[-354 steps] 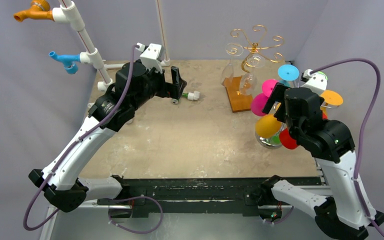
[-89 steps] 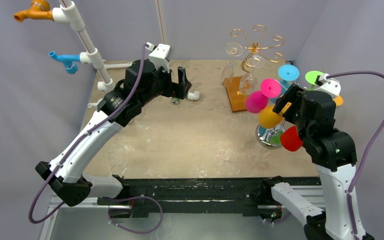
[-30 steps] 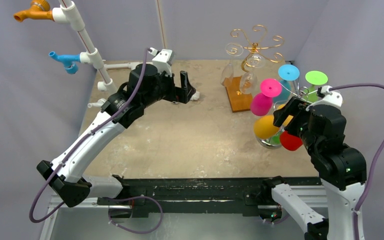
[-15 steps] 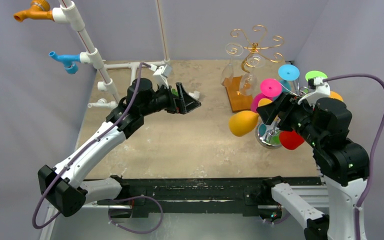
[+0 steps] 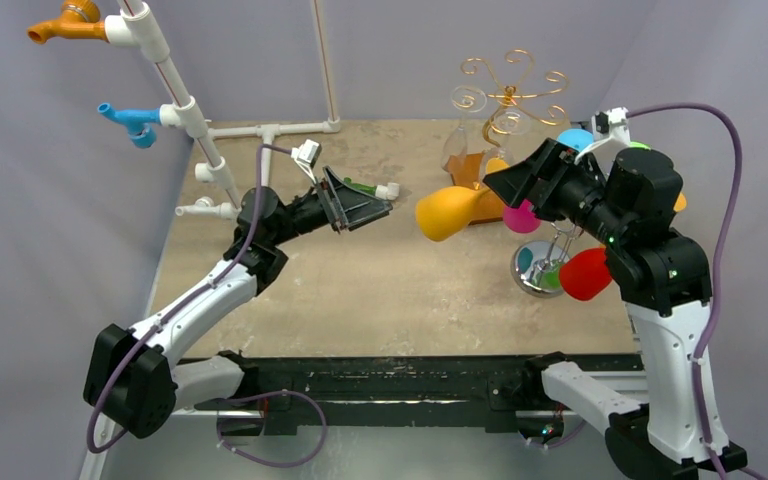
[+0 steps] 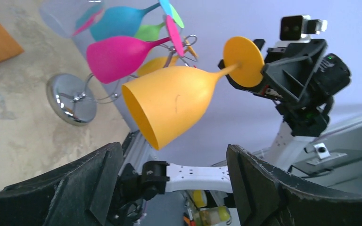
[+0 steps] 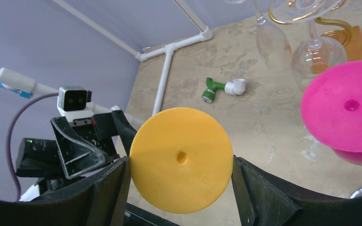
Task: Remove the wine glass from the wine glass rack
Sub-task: Place the wine glass at the center of the board.
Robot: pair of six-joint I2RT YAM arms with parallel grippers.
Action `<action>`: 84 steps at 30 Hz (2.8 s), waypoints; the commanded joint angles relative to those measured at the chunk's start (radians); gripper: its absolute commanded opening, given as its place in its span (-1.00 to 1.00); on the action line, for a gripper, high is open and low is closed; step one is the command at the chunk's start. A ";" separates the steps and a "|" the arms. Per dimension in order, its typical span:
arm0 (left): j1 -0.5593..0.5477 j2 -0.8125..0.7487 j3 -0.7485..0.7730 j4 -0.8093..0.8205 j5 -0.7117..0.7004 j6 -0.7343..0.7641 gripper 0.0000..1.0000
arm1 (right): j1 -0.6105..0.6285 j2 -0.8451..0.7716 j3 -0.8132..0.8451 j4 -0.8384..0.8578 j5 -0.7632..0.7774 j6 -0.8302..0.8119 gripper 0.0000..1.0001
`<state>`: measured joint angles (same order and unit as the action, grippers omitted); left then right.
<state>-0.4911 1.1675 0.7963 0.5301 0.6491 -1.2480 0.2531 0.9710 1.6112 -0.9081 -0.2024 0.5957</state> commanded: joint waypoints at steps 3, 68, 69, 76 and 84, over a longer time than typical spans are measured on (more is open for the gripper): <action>0.006 0.031 -0.044 0.412 0.042 -0.261 0.63 | -0.002 0.025 0.029 0.169 -0.085 0.091 0.12; -0.165 0.027 0.623 -1.070 -0.560 0.677 -1.00 | -0.003 -0.040 -0.001 0.064 0.118 -0.078 0.98; -0.186 0.056 0.671 -1.161 -0.644 0.714 -1.00 | -0.003 -0.031 0.007 0.055 0.134 -0.094 0.98; -0.286 0.243 0.834 -1.485 -1.003 0.781 -1.00 | -0.002 0.016 0.012 0.065 0.174 -0.149 0.98; -0.277 0.507 0.988 -1.711 -1.174 0.849 -1.00 | -0.002 0.027 0.010 0.077 0.167 -0.173 0.98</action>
<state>-0.7807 1.6146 1.6905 -1.0153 -0.3889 -0.4763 0.2485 1.0214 1.5936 -0.8478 -0.0616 0.4618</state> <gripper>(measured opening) 0.046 0.987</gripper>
